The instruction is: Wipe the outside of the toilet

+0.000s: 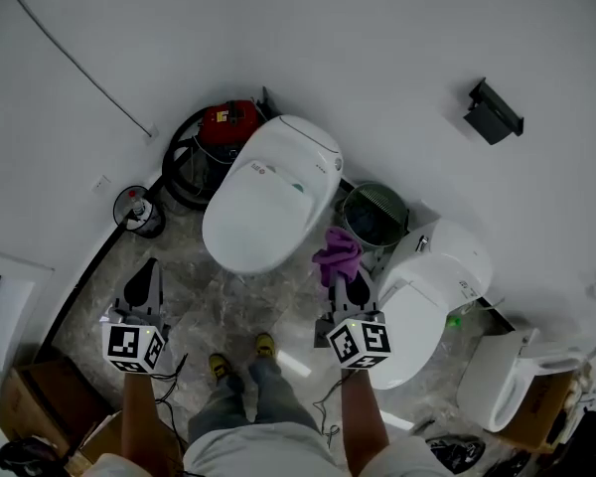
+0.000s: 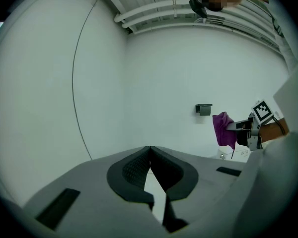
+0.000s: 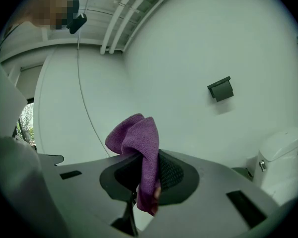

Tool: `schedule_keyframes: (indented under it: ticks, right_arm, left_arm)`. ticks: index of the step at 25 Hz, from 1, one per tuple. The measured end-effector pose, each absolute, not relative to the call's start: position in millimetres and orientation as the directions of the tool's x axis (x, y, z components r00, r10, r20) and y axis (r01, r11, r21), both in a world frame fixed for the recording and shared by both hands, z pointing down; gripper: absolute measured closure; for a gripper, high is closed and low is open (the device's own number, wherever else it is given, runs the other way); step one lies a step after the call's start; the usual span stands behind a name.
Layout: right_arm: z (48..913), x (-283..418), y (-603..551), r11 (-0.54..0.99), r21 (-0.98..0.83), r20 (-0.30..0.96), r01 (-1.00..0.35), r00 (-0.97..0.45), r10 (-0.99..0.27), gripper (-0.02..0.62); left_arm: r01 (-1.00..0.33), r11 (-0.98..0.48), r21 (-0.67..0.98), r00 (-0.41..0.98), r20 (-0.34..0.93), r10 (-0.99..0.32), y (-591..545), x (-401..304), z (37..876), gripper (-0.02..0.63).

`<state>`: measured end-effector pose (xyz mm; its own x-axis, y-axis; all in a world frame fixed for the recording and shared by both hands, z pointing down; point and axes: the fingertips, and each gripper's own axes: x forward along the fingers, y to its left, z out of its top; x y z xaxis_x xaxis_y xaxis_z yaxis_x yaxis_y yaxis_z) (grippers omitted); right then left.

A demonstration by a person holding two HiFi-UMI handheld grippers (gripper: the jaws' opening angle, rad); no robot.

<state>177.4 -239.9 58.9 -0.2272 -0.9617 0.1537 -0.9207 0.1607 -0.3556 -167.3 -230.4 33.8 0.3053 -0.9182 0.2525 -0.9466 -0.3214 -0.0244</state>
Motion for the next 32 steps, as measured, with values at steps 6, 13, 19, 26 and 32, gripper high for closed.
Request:
schedule_keyframes:
  ticks: [6, 13, 19, 26, 32]
  right_arm:
    - [20, 159, -214, 0.15, -0.345, 0.139, -0.927, -0.208, -0.968, 0.528]
    - [-15, 133, -182, 0.182, -0.34, 0.111, -0.923, -0.232, -0.966, 0.528]
    - [-38, 115, -160, 0.195, -0.326, 0.091, -0.925, -0.236, -0.967, 0.528]
    - [-59, 104, -147, 0.206, -0.32, 0.062, -0.925, -0.238, -0.969, 0.529]
    - [-71, 99, -137, 0.208, -0.288, 0.053, -0.935, -0.233, -0.971, 0.529]
  left_arm:
    - [-0.947, -0.32, -0.021, 0.31, 0.205, -0.929, -210, -191, -10, 0.589]
    - [-0.937, -0.338, -0.081, 0.324, 0.153, -0.934, -181, -208, -55, 0.589]
    - [-0.936, -0.343, -0.077, 0.334, 0.112, -0.936, -160, -223, -75, 0.589]
    - [-0.946, -0.318, -0.066, 0.313, 0.077, -0.947, -145, -246, -94, 0.589]
    - [-0.945, -0.319, -0.078, 0.316, 0.046, -0.948, -138, -253, -107, 0.589]
